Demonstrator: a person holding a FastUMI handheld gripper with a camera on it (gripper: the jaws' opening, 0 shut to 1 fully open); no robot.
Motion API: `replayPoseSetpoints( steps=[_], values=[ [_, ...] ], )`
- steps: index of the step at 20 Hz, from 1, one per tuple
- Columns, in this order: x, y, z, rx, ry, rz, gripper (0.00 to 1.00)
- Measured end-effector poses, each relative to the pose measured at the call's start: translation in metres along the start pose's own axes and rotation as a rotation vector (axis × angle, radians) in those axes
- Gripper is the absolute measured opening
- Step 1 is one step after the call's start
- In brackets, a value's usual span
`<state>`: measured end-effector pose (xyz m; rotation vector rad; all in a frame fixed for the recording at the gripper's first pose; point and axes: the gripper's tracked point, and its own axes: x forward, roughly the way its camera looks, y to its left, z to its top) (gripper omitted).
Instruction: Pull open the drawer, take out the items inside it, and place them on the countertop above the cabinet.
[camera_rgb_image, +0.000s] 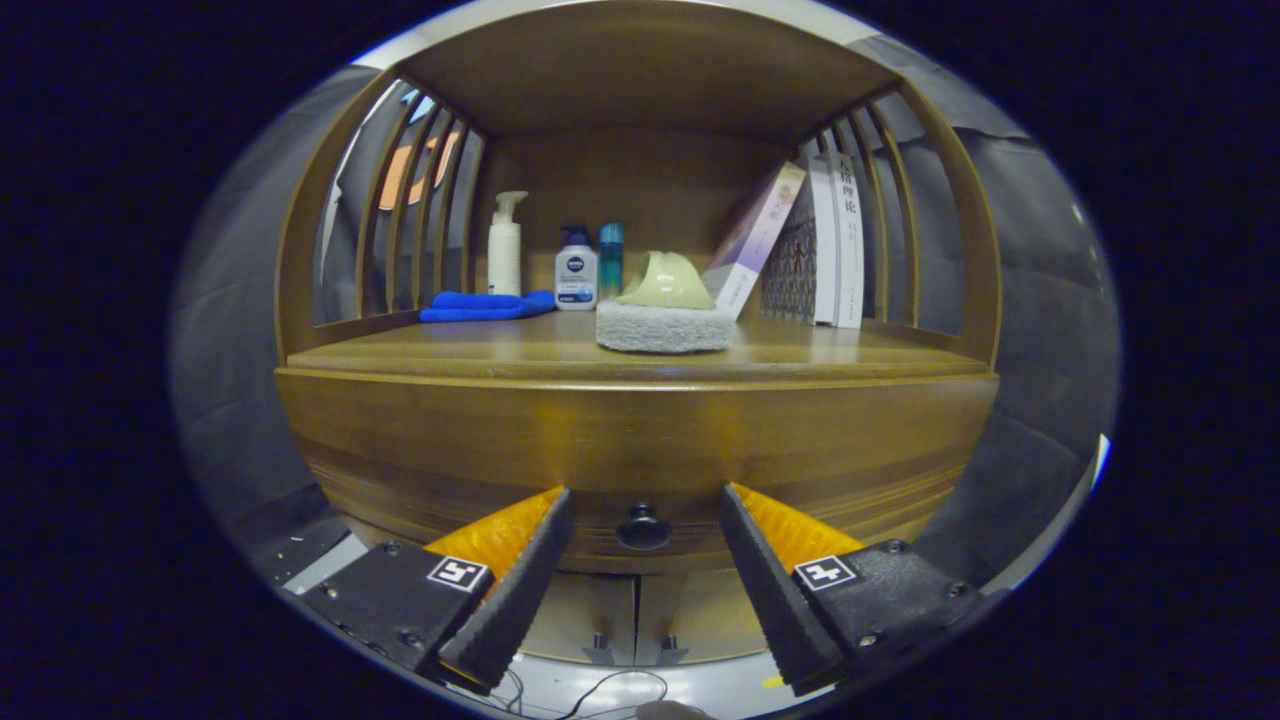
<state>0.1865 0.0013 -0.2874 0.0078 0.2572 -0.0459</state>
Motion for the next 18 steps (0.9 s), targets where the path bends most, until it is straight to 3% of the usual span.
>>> replayPoseSetpoints(
  steps=[4,10,14,18],
  values=[
    [-0.027,-0.012,0.041,-0.02,-0.062,-0.014,0.97],
    [-0.111,-0.012,0.112,-0.06,-0.147,0.032,0.97],
    [-0.171,-0.018,0.148,-0.009,-0.188,0.069,0.97],
    [-0.22,-0.043,0.176,0.014,-0.229,0.042,0.97]
  ],
)
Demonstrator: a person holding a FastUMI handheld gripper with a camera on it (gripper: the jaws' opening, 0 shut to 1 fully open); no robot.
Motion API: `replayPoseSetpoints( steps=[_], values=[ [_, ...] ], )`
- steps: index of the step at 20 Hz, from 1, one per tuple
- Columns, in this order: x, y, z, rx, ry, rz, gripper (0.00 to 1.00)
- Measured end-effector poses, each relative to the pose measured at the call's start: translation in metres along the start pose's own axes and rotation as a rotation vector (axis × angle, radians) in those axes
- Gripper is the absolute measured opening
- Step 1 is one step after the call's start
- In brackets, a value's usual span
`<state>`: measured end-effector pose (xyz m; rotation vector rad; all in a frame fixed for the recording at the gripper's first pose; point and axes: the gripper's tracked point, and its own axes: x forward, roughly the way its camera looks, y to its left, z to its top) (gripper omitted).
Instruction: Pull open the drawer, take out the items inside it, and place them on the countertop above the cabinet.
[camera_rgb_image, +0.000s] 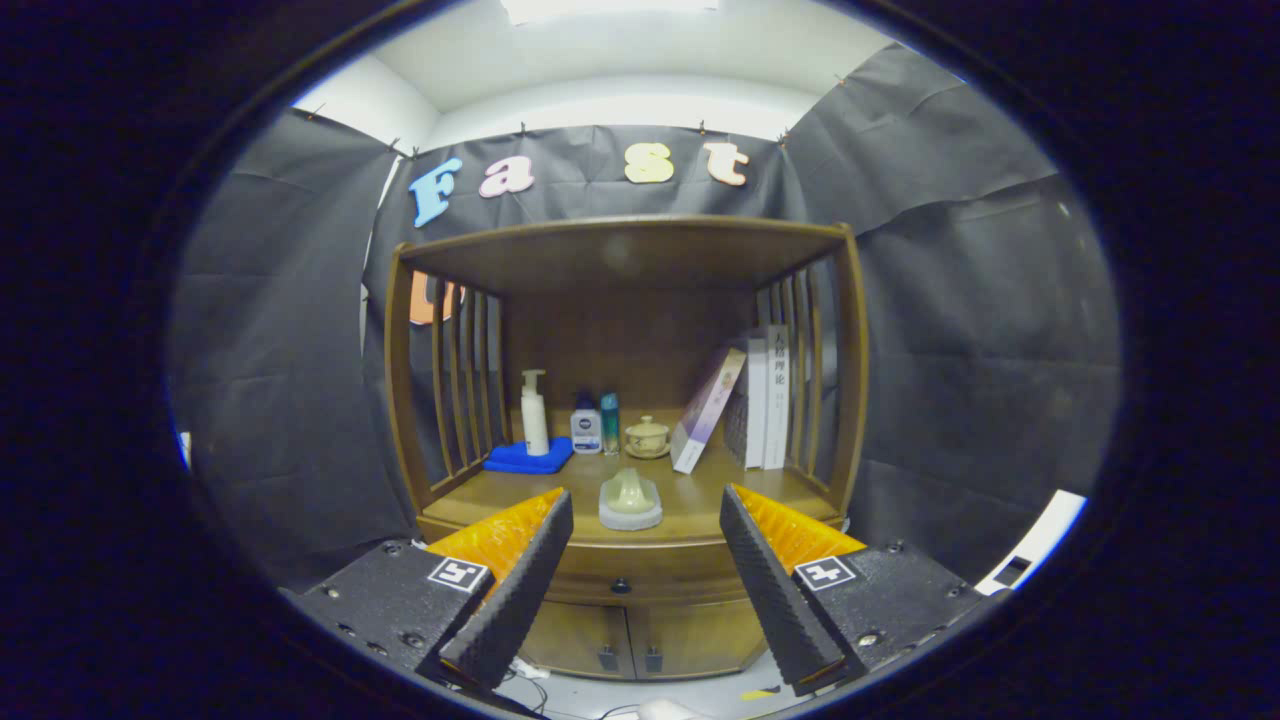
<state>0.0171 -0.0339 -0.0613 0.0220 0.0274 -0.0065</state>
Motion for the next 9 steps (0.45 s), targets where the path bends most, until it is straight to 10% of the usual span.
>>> replayPoseSetpoints(
  steps=[9],
  values=[
    [-0.052,0.004,0.046,-0.018,-0.068,0.008,0.97]
  ],
)
